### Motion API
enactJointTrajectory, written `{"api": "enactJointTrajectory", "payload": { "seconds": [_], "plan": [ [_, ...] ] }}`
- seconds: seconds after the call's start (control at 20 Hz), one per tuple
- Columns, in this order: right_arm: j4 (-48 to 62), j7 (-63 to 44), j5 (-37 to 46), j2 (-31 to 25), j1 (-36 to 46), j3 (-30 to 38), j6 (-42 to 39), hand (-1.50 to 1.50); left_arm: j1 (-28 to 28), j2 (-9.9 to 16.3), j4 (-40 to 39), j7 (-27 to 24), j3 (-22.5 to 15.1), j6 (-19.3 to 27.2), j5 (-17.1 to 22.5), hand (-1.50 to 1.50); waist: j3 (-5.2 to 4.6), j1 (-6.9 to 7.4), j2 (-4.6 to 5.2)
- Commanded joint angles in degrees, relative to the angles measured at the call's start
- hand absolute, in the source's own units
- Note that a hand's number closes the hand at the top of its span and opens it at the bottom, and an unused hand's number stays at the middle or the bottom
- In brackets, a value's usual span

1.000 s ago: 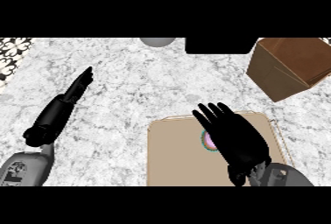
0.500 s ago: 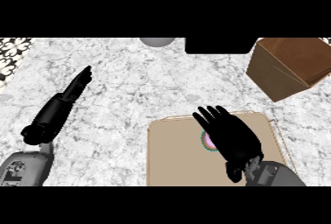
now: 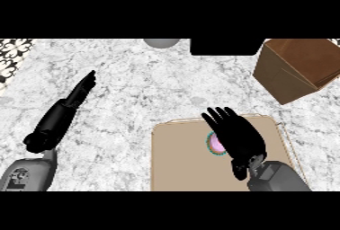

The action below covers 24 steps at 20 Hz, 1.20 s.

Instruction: Pick the cupcake from the tray and place it in the cardboard box

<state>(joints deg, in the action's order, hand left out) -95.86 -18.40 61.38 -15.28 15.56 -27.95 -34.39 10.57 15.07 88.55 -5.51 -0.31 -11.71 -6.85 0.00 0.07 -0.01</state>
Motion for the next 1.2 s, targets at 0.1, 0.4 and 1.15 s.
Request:
{"api": "enactJointTrajectory", "payload": {
  "seconds": [0.1,0.4,1.15],
  "plan": [
    [7.2,7.9,4.2,-0.5,-3.0,-2.4,8.7,1.5,3.4,0.1,-3.4,-0.2,1.9,-1.2,-0.3,0.0,0.01,-0.16,0.07],
    [8.7,15.2,5.1,-0.3,4.0,-0.1,11.8,1.5,5.0,-1.1,-2.9,1.4,1.9,-0.5,-1.2,0.0,0.01,-0.03,0.09],
    [48.4,5.0,0.7,15.2,34.6,17.2,33.2,1.5,4.5,-3.2,-1.1,1.6,-1.0,-0.7,-2.8,0.0,0.05,3.51,1.03]
  ]
}}
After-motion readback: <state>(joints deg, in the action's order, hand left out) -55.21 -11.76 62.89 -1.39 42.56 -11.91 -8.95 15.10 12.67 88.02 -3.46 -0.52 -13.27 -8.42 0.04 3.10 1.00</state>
